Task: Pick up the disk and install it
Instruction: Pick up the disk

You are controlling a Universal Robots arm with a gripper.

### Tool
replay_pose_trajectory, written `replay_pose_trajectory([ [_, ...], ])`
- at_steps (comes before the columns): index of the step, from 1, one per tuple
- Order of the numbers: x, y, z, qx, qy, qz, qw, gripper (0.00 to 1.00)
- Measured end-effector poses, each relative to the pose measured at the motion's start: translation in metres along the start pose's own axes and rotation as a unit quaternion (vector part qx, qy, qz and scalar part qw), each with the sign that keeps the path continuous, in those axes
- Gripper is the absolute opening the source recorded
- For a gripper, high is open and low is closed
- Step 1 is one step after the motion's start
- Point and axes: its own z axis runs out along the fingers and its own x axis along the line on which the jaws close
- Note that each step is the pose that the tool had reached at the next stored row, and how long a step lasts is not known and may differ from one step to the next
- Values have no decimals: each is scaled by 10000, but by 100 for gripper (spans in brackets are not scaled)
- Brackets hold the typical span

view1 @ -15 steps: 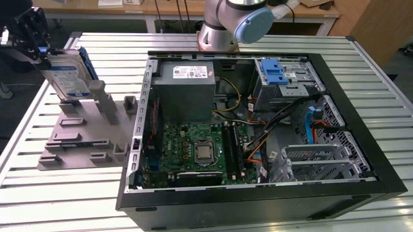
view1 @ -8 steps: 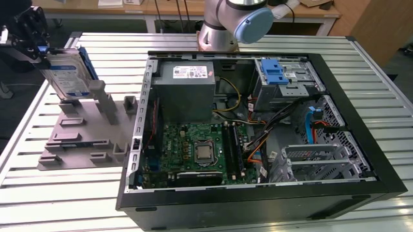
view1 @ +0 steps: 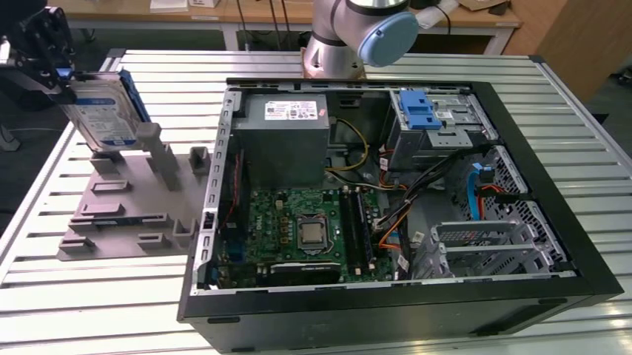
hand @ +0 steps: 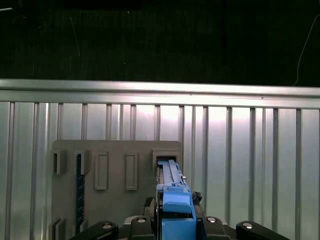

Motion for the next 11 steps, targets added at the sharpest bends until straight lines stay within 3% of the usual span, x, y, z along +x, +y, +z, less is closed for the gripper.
replay_pose_trajectory([
  [11, 0, 0, -19, -2, 1, 0, 10000, 36],
])
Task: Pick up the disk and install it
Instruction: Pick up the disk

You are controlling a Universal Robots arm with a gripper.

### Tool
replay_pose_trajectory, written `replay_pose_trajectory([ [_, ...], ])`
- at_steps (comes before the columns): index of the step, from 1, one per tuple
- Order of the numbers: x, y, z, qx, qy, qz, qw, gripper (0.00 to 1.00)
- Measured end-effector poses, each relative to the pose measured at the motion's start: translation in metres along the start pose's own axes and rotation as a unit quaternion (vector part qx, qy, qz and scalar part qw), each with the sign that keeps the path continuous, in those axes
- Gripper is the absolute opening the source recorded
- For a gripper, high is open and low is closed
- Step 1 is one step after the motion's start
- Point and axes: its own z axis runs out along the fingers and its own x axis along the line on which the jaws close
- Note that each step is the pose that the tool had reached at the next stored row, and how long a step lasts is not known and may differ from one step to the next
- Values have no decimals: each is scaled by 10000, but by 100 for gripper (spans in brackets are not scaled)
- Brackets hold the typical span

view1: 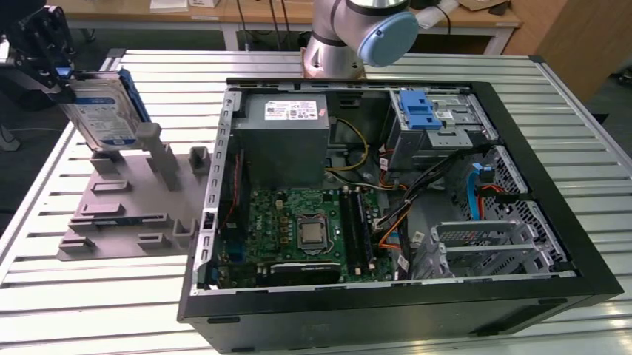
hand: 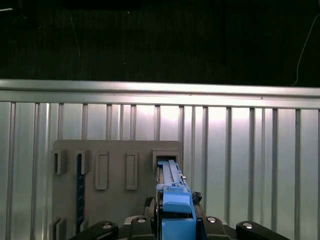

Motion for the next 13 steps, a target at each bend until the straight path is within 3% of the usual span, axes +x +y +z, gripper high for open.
replay_pose_trajectory([
  [13, -4, 2, -137, 2, -1, 0, 10000, 36],
])
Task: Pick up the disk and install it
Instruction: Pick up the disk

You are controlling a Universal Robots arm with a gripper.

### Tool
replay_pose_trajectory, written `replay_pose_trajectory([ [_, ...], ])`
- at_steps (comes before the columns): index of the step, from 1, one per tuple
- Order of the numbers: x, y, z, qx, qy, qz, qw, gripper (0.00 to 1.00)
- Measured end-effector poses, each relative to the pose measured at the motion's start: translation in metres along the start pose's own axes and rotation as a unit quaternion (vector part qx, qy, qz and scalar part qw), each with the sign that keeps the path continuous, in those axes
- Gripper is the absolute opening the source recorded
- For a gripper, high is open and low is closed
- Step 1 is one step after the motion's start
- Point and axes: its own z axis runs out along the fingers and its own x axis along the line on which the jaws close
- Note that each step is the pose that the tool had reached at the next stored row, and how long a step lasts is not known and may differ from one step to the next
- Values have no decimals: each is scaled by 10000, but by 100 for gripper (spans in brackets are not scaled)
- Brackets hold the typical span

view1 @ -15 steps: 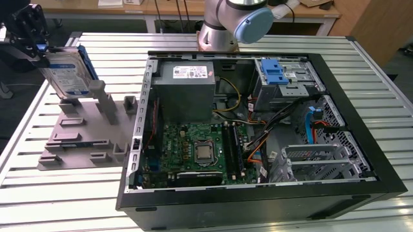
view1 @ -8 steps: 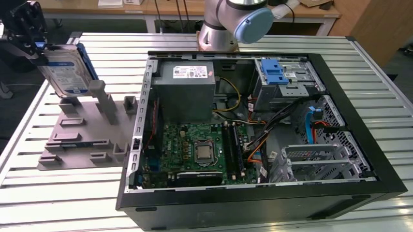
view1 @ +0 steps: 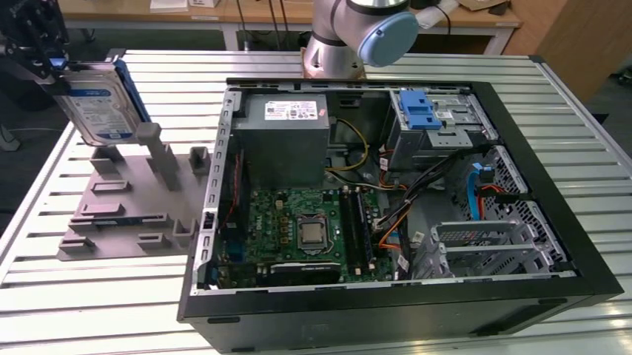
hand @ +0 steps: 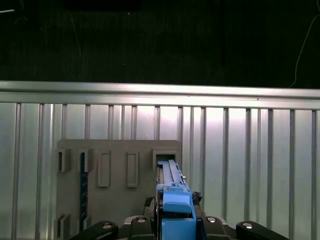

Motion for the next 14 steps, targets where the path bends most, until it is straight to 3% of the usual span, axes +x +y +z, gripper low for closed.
replay_pose_trajectory([
  [14, -4, 2, -156, 0, -1, 0, 10000, 36],
])
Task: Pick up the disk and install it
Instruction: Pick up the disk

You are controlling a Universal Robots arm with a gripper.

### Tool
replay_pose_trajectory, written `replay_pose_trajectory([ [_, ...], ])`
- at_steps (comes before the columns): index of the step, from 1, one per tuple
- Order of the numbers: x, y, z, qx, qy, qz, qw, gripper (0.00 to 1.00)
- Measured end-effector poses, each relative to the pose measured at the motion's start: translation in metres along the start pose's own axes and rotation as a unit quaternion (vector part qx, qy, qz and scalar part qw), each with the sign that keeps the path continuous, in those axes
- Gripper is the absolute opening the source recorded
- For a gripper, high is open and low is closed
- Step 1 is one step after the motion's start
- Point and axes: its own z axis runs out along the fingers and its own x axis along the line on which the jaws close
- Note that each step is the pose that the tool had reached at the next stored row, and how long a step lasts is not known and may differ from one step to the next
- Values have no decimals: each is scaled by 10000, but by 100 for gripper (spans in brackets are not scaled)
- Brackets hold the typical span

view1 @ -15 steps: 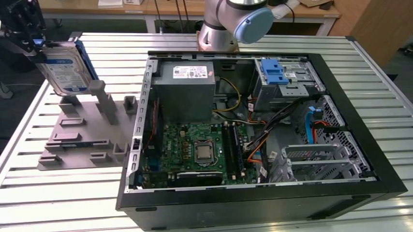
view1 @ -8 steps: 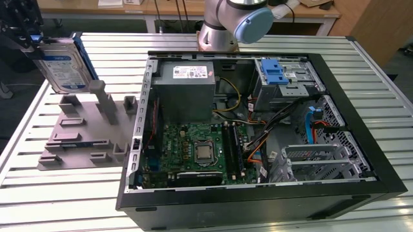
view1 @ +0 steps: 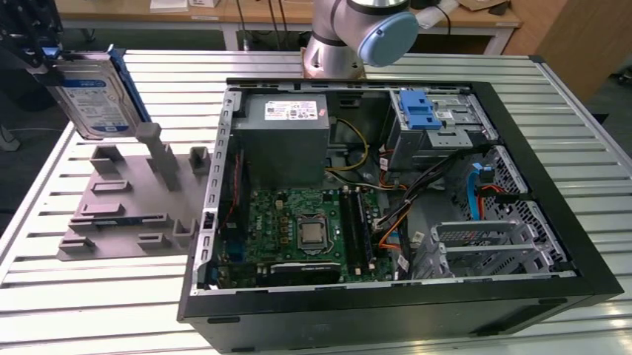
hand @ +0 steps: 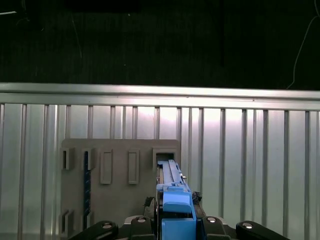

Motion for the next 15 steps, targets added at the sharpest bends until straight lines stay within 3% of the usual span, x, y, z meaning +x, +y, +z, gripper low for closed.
replay_pose_trajectory([
  [15, -4, 2, -142, 0, 0, 0, 10000, 36],
])
